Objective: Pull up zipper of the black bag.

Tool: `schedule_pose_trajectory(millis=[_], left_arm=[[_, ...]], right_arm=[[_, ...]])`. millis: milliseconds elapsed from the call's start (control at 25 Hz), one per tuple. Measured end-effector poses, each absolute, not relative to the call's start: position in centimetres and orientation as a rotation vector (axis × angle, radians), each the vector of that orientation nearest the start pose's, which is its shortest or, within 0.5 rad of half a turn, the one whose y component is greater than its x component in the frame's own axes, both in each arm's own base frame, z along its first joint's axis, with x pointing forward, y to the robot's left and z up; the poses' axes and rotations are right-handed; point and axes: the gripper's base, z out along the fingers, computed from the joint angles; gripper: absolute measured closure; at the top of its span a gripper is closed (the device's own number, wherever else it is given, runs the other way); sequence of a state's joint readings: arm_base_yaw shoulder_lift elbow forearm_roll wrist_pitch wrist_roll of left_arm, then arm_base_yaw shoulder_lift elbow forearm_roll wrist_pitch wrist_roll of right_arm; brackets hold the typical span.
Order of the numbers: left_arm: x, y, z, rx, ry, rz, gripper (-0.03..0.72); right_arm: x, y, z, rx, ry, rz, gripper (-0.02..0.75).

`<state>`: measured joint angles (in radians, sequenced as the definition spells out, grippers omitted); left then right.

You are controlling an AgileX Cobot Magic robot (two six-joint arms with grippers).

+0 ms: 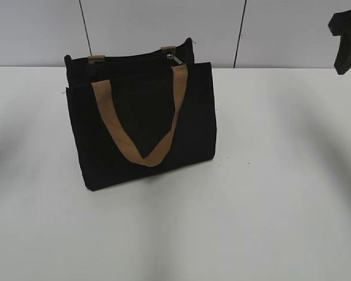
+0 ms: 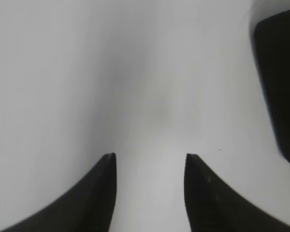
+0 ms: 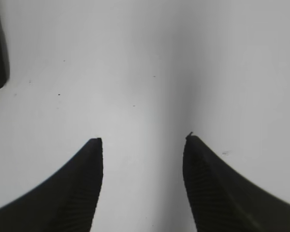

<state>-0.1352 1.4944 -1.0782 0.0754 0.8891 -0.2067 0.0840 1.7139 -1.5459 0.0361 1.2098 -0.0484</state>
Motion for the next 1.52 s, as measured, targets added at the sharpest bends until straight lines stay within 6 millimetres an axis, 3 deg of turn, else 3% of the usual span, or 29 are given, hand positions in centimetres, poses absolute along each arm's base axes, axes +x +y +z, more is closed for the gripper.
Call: schedule_pose_trajectory(millis=[200, 360, 440, 600, 880, 1120, 1200, 1360, 1520], left_arm=[[29.1, -0.3, 25.8, -0.123, 2.884, 0.037, 0.344], [28.5, 0.1, 25.7, -0.165, 2.95, 0.011, 0.344], [28.1, 0.0, 25.8, -0.169, 2.984, -0.001, 0.344], [26.1, 0.0, 27.8, -0.151, 2.979, -0.012, 0.358], [18.6, 0.0, 31.8, -0.098, 2.813, -0.017, 0.374], [9.9, 0.0, 34.4, -0.086, 2.499, -0.03, 0.376], [7.5, 0.0, 33.9, -0.083, 2.433, -0.025, 0.376], [3.4, 0.1, 32.1, -0.079, 2.317, -0.025, 0.376], [0.7, 0.1, 29.7, -0.053, 2.217, -0.013, 0.378]], right_arm=[[35.4, 1.6, 31.1, -0.148, 2.862, 0.043, 0.329], [34.5, 1.0, 29.5, -0.134, 2.923, 0.046, 0.329], [33.5, 1.1, 28.7, -0.136, 2.957, 0.076, 0.329], [29.8, 1.4, 29.4, -0.163, 2.95, 0.132, 0.329], [20.7, 1.3, 30.7, -0.18, 2.877, 0.132, 0.329], [13.1, 1.2, 30.7, -0.182, 2.752, 0.12, 0.329], [10.1, 1.1, 30.6, -0.187, 2.668, 0.112, 0.329], [6.6, 1.0, 29.4, -0.212, 2.52, 0.088, 0.329], [3.4, 1.0, 28.2, -0.253, 2.359, 0.052, 0.329]])
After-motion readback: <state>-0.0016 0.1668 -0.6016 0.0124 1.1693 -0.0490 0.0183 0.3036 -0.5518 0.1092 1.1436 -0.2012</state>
